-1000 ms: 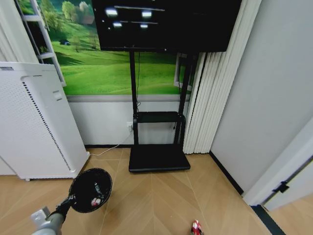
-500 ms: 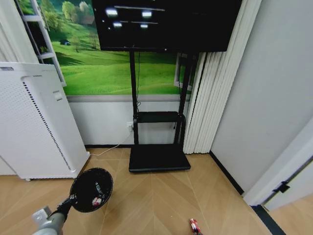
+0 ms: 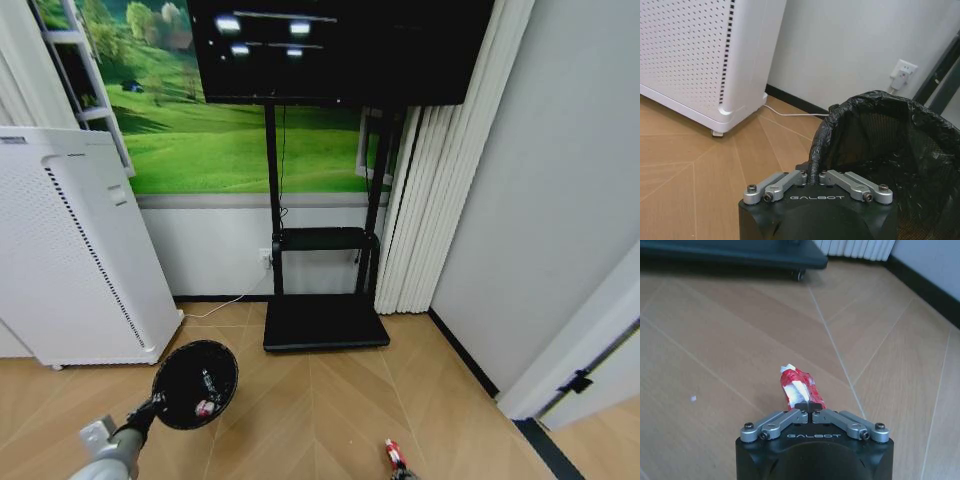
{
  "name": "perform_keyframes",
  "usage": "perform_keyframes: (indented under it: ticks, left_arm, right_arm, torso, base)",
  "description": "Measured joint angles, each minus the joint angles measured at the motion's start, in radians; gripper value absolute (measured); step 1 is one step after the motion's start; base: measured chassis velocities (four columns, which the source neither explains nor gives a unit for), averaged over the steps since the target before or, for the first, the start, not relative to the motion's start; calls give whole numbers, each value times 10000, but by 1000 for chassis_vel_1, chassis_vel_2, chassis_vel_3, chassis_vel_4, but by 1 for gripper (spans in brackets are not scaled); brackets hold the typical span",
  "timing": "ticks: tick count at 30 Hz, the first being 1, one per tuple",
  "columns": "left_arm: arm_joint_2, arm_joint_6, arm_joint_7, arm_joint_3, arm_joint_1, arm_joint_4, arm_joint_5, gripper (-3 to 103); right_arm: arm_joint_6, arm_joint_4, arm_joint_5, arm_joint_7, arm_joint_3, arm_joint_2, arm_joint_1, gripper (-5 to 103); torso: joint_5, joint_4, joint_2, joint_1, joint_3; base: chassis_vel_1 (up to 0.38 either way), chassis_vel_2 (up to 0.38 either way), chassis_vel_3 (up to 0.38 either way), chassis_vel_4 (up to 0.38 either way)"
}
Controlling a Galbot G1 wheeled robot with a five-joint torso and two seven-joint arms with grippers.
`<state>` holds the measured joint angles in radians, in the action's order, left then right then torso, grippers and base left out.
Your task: Pick up the trash bin and place the garbage on the floor into it.
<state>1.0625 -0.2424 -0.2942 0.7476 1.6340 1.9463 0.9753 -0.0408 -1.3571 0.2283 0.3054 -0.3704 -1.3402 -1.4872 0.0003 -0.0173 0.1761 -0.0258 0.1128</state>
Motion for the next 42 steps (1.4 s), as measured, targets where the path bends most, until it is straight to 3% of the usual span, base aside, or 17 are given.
perform_keyframes:
  ticks: [4,7,9,11,20,22,24,26,28,30,33,35,36,37,42]
  left_arm:
    - [-85,-1,-46,-414,-125,-68,-69,3]
    - [-284,-6,12,-1340,-364,-81,-544,3]
    - [-295,-6,77,-1445,-386,-94,-699,3]
    - [-388,-6,143,-1709,-587,-300,-935,3]
    - [-1040,2,254,-3255,-2009,-1064,-1189,3]
    - [-1259,2,259,-4115,-2884,-1588,-1206,3]
    - [-1335,3,304,-4620,-3400,-1839,-1206,3]
    - [-1378,6,350,-5032,-3801,-2041,-1203,3]
    - [-1405,11,451,-6181,-4774,-2591,-1157,3]
    - [-1406,11,475,-6532,-5054,-2764,-1138,3]
    - [-1266,11,588,-8063,-6217,-3429,-1143,3]
    - [-1266,11,588,-8063,-6217,-3429,-1143,3]
    - [-1123,12,602,-8637,-6623,-3659,-1152,3]
    - [-544,86,641,-10223,-7699,-4156,-1153,3]
    - [-124,237,1119,-10979,-8181,-4511,-1163,3]
  right_arm:
    - [192,-441,-45,20,-26,56,-107,0]
    - [852,-979,-430,-63,-44,123,-206,0]
    - [1026,-1107,-417,-182,29,171,-198,0]
    - [1482,-1548,-232,-602,282,304,-190,0]
    - [2014,-2930,764,-1208,460,261,-621,0]
    - [2131,-3694,1559,-1559,539,416,-934,0]
    - [2280,-3959,1736,-1831,558,518,-1055,0]
    - [2421,-4085,1761,-2065,563,591,-1116,0]
    - [2707,-4215,1665,-2492,575,734,-1166,0]
    - [2768,-4234,1628,-2585,578,764,-1171,0]
    - [2953,-4447,1396,-2859,587,818,-1228,0]
    - [2953,-4447,1396,-2859,587,818,-1228,0]
    - [2982,-4513,1233,-2863,585,797,-1281,0]
    - [3201,-4658,754,-2946,513,668,-1712,0]
    - [3527,-4643,206,-3187,392,569,-2080,0]
  torso:
    - [-1,0,0,0,0]
    - [-3,-9,0,0,0]
    - [-3,-7,0,0,0]
    - [-1,8,0,-1,0]
    - [-1,-4,0,0,-1]
    - [-3,-2,0,0,-1]
    - [-4,-1,0,0,-1]
    - [-3,-3,0,0,-1]
    - [-4,-5,0,0,0]
    - [-4,-3,-1,0,0]
    - [0,0,0,0,0]
    - [0,0,0,0,0]
    - [-2,1,0,0,-1]
    - [-3,-5,-1,0,0]
    - [-4,-5,0,2,-1]
  base:
    - [0,0,0,0]
    - [0,0,0,0]
    - [0,0,0,0]
    - [0,0,0,0]
    - [0,0,0,0]
    - [0,0,0,0]
    - [0,0,0,0]
    - [0,0,0,0]
    - [0,0,0,0]
    - [0,0,0,0]
    - [0,0,0,0]
    - [0,0,0,0]
    - [0,0,0,0]
    - [0,0,0,0]
    - [0,0,0,0]
